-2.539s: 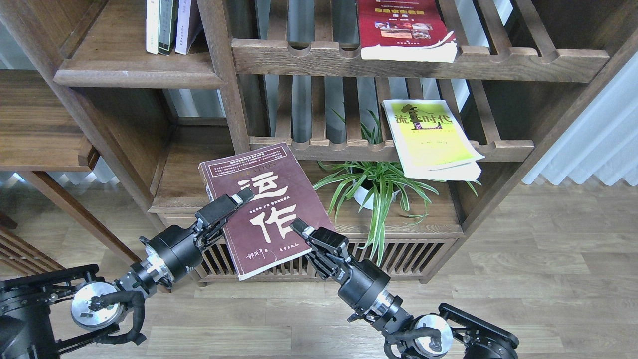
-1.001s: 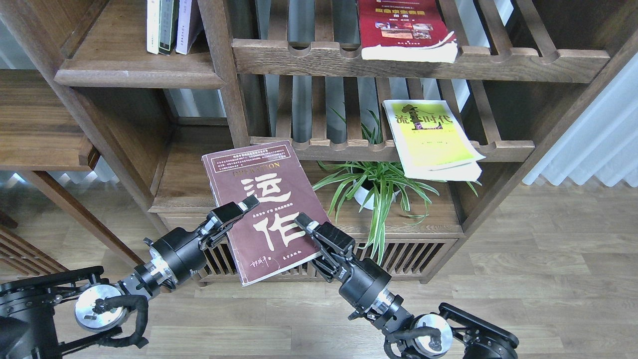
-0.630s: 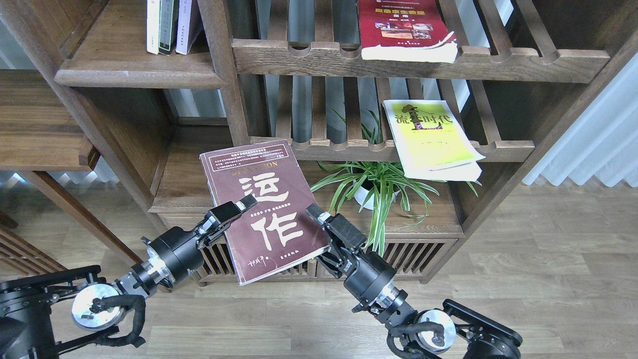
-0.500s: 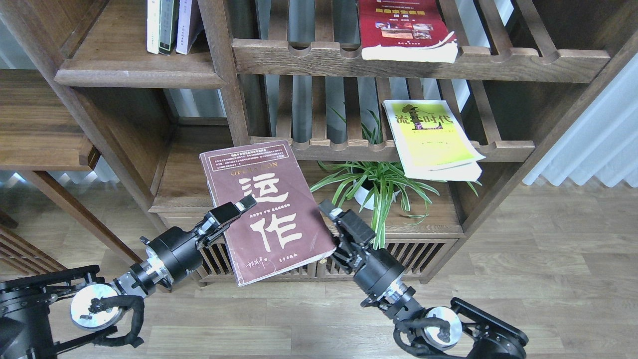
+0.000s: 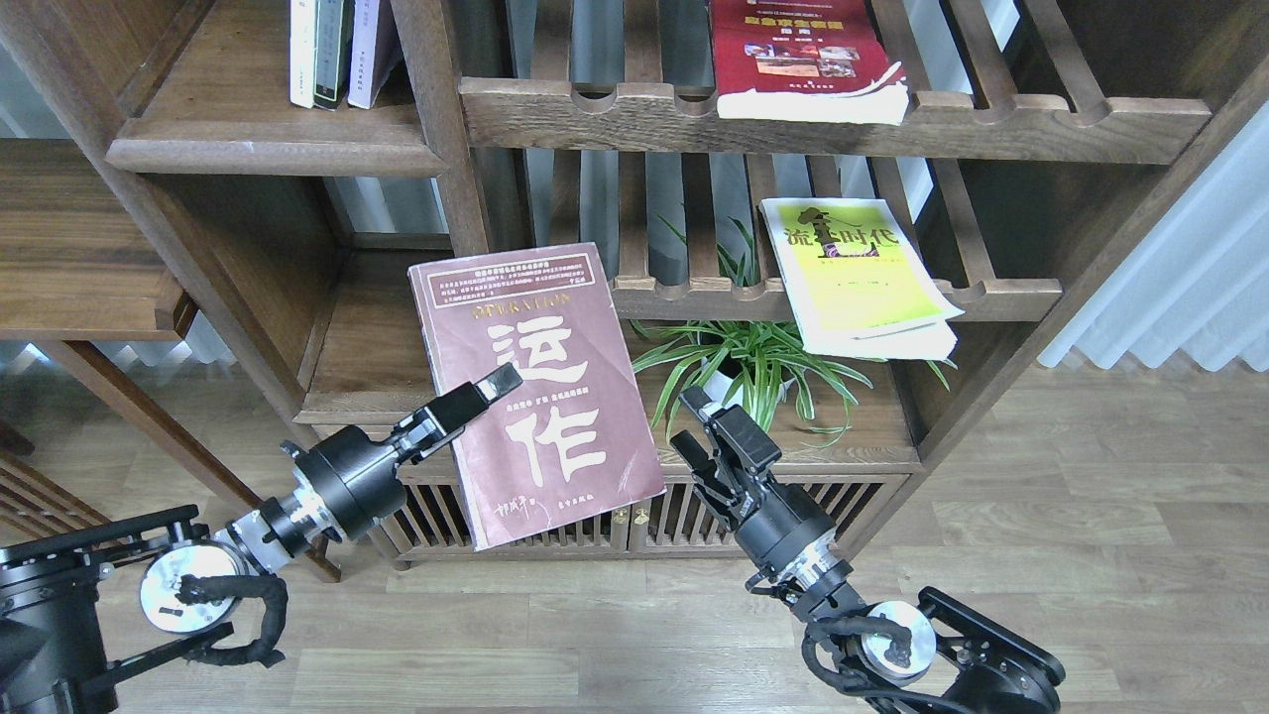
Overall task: Organize books on shelf
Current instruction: 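Carry the dark red book with the left gripper up toward the upper shelf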
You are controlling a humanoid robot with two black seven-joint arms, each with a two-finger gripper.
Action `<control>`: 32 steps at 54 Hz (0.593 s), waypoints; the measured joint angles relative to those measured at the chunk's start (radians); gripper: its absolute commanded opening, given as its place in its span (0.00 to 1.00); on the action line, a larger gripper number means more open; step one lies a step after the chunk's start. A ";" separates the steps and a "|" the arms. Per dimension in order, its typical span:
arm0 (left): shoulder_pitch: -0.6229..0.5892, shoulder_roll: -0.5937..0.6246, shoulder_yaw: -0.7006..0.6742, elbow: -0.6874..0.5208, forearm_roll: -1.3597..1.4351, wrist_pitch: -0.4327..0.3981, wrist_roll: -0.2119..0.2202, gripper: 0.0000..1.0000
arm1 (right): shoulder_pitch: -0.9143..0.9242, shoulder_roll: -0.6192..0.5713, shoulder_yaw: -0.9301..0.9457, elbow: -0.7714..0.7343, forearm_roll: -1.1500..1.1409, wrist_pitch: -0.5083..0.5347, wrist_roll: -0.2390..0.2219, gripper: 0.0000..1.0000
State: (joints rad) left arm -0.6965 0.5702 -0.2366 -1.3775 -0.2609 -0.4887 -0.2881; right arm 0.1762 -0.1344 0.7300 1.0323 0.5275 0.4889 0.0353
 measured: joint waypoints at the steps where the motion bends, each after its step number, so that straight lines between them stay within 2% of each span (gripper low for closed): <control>1: 0.000 0.002 -0.007 0.000 0.007 0.000 0.001 0.00 | 0.000 0.000 0.000 -0.003 0.000 0.000 0.000 0.90; 22: -0.001 0.074 -0.163 -0.006 0.075 0.000 0.033 0.00 | 0.020 0.032 0.020 -0.067 -0.006 0.000 0.000 0.91; 32: -0.003 0.154 -0.199 -0.005 0.078 0.000 0.037 0.00 | 0.026 0.055 0.020 -0.077 -0.020 0.000 0.000 0.91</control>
State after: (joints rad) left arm -0.6996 0.7244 -0.4359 -1.3823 -0.1828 -0.4888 -0.2506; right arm 0.2018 -0.0792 0.7504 0.9556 0.5076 0.4888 0.0354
